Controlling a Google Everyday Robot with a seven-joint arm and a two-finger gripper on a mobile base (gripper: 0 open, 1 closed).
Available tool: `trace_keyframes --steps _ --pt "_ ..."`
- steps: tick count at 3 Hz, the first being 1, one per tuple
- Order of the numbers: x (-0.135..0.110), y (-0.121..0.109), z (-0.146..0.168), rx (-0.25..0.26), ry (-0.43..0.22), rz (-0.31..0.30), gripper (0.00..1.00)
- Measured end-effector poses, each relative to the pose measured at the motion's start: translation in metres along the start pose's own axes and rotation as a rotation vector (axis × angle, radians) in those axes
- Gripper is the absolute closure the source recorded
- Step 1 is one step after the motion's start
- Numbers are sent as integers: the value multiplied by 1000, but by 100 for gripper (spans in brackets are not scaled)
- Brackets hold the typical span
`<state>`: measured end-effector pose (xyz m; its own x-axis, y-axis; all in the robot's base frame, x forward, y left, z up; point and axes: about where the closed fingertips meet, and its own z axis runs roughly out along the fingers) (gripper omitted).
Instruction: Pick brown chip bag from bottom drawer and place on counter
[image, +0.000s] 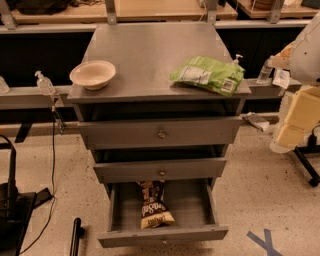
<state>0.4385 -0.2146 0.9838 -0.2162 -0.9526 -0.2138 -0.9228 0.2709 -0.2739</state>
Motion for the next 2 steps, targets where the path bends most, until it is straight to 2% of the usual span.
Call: trace_keyframes --steps 2 --pt "0 0 0 -1 -1 1 0"
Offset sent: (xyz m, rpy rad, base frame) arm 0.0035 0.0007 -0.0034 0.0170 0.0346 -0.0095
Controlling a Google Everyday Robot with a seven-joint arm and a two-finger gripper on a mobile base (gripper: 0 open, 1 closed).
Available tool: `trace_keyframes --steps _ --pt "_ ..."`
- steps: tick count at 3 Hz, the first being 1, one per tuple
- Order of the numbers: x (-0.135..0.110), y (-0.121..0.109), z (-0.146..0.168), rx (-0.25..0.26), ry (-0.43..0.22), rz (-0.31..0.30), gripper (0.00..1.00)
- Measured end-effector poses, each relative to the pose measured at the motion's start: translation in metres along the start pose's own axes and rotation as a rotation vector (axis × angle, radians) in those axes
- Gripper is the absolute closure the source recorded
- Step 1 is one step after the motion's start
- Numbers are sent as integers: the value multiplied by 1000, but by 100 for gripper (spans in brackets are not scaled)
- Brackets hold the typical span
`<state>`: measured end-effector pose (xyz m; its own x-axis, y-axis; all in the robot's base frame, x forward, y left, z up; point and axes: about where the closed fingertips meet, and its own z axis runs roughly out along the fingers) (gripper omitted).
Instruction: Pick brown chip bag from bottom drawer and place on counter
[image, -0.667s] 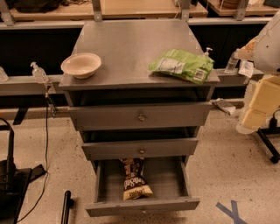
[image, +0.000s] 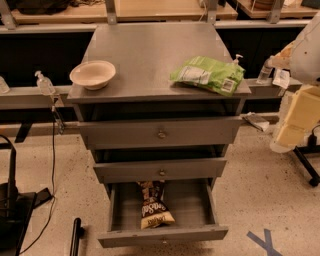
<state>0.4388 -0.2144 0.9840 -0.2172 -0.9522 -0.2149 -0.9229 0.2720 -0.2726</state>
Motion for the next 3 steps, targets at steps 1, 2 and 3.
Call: trace_keyframes --steps 1,2,3 --pt "-20 -14 27 -41 -40 25 0" --pt "-66 -37 123 -119 -71 109 0" --pt "-86 -53 190 -124 -31 240 0"
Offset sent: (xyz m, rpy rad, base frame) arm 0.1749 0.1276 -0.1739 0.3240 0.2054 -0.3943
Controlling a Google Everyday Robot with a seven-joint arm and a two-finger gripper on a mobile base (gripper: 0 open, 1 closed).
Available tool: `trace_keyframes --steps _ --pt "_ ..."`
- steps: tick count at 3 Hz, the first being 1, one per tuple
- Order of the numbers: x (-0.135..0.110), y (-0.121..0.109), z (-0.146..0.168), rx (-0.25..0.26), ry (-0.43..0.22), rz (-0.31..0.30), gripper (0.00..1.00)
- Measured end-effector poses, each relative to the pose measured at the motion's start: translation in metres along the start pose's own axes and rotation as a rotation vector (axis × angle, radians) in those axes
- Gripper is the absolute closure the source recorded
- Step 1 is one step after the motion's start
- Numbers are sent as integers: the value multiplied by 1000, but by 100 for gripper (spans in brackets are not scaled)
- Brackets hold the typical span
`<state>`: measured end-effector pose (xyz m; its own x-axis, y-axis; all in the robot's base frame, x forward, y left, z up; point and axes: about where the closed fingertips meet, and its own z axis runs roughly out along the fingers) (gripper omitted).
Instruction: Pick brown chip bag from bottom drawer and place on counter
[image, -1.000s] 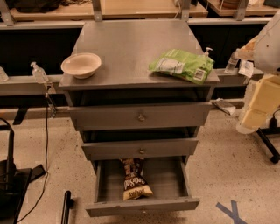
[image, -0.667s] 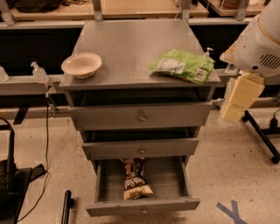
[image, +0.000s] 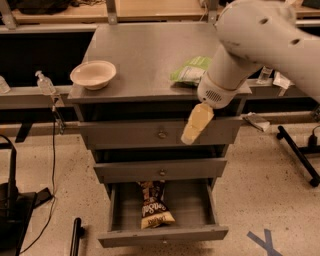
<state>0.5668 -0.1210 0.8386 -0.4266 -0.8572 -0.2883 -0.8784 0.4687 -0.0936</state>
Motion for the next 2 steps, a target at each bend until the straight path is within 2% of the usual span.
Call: trace_keyframes --steps 1,2 --pt "7 -2 37 0 72 144 0" --pt "8 0 41 2 82 249 0"
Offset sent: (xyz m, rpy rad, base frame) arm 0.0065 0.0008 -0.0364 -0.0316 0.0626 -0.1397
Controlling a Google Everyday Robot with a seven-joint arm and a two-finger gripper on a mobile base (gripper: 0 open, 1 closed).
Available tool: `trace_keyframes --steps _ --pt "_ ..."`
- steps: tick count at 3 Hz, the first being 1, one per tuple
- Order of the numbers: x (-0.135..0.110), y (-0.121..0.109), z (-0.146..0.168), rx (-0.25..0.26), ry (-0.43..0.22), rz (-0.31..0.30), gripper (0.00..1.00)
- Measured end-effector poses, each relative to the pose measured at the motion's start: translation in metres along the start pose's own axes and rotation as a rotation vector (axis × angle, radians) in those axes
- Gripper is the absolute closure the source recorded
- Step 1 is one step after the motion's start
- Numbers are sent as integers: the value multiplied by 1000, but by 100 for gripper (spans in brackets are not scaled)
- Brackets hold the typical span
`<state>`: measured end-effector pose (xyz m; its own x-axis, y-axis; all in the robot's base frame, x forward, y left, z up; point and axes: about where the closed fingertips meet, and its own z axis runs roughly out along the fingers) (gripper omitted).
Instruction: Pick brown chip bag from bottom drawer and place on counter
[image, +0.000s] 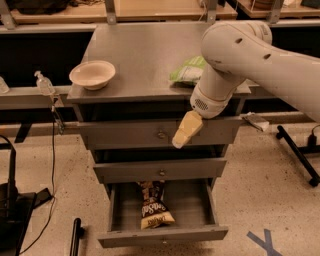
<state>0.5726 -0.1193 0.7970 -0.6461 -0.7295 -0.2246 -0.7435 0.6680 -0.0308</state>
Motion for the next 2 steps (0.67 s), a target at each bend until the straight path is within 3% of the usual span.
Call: trace_keyframes --steps 1,2 --pt "0 0 0 0 -1 2 0" --pt "0 -2 6 2 -3 48 0"
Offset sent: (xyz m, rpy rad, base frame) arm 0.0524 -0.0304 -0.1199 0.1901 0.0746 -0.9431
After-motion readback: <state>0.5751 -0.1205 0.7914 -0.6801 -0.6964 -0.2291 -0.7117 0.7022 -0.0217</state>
